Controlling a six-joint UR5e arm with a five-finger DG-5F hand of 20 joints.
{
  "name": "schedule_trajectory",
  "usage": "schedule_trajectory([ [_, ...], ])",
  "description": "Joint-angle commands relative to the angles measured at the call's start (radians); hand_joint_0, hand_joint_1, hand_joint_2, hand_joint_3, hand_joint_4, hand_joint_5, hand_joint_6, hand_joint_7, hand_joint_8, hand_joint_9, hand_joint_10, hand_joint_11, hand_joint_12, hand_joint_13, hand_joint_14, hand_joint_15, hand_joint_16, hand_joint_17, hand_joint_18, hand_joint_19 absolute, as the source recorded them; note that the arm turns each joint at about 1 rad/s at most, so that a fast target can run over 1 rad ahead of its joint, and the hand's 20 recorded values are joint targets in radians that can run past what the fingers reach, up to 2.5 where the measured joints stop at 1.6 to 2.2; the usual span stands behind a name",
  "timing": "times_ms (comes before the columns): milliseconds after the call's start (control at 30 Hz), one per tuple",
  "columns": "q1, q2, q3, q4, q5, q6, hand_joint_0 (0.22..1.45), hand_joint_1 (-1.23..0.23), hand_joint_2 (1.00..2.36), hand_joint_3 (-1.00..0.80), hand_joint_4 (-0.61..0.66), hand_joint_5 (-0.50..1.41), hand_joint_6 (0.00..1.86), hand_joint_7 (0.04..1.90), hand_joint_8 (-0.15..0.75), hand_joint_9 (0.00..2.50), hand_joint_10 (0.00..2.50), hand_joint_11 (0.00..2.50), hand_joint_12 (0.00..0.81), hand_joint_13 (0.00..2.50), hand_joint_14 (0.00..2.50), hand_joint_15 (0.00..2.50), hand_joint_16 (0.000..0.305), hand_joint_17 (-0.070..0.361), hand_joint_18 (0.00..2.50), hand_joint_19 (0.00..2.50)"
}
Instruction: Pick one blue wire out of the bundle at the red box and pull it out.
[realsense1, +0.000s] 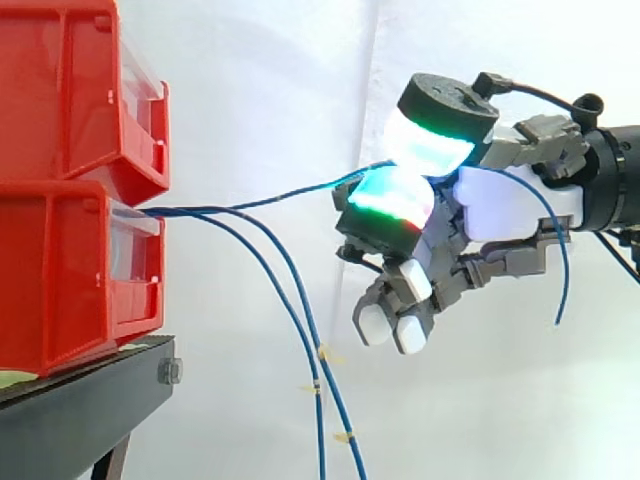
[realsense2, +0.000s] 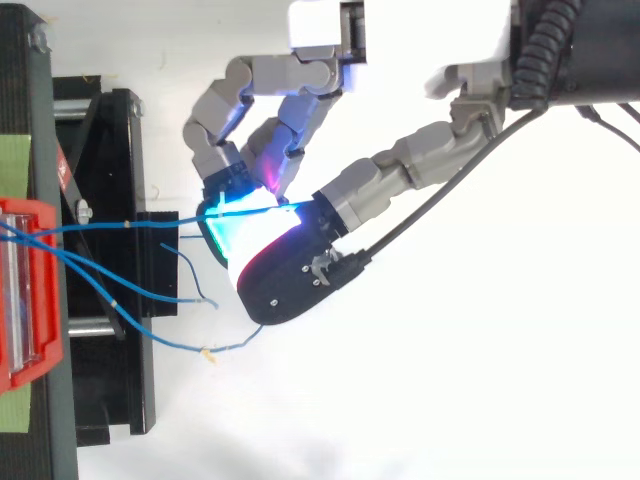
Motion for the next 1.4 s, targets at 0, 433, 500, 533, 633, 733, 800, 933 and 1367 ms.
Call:
schedule_trajectory([
  [0,0.001,0.000,0.006,0.001,0.011,-0.085,0.63,-0.84,1.01,-0.40,0.11,-0.13,0.90,1.20,0.316,0.88,0.02,0.63,0.414,0.69,0.02,0.50,0.053,0.120,0.61,0.54],
  [433,-0.002,0.000,0.006,-0.004,0.022,-0.156,0.66,-0.87,1.01,-0.36,0.08,-0.13,0.90,1.21,0.313,0.86,0.02,0.62,0.415,0.69,0.02,0.49,0.053,0.120,0.62,0.53],
  [500,-0.004,0.000,0.006,-0.004,0.023,-0.169,0.66,-0.87,1.01,-0.37,0.08,-0.13,0.90,1.21,0.311,0.86,0.02,0.63,0.413,0.69,0.02,0.48,0.053,0.120,0.62,0.53],
  [533,-0.004,0.000,0.006,-0.004,0.023,-0.169,0.66,-0.87,1.01,-0.36,0.08,-0.13,0.90,1.21,0.313,0.86,0.02,0.62,0.415,0.69,0.02,0.49,0.053,0.120,0.62,0.53],
  [633,-0.005,0.000,0.006,-0.004,0.023,-0.192,0.66,-0.87,1.01,-0.36,0.07,-0.13,0.90,1.21,0.314,0.87,0.02,0.62,0.414,0.69,0.02,0.48,0.053,0.120,0.63,0.53],
  [733,-0.008,0.001,0.006,-0.004,0.023,-0.212,0.66,-0.88,1.01,-0.36,0.07,-0.13,0.90,1.20,0.314,0.87,0.02,0.62,0.416,0.69,0.02,0.48,0.053,0.120,0.63,0.53],
  [800,-0.008,0.001,0.006,-0.004,0.025,-0.220,0.66,-0.88,1.01,-0.35,0.07,-0.13,0.90,1.21,0.315,0.87,0.02,0.62,0.415,0.69,0.02,0.49,0.053,0.120,0.63,0.53],
  [933,-0.011,0.005,0.006,-0.004,0.025,-0.235,0.67,-0.88,1.01,-0.35,0.07,-0.13,0.90,1.21,0.314,0.87,0.02,0.62,0.416,0.69,0.02,0.48,0.054,0.121,0.63,0.52],
  [1367,-0.011,0.023,0.008,-0.004,0.025,-0.309,0.67,-0.88,1.01,-0.34,0.06,-0.13,0.90,1.21,0.315,0.87,0.02,0.62,0.415,0.69,0.02,0.48,0.053,0.120,0.64,0.52],
])
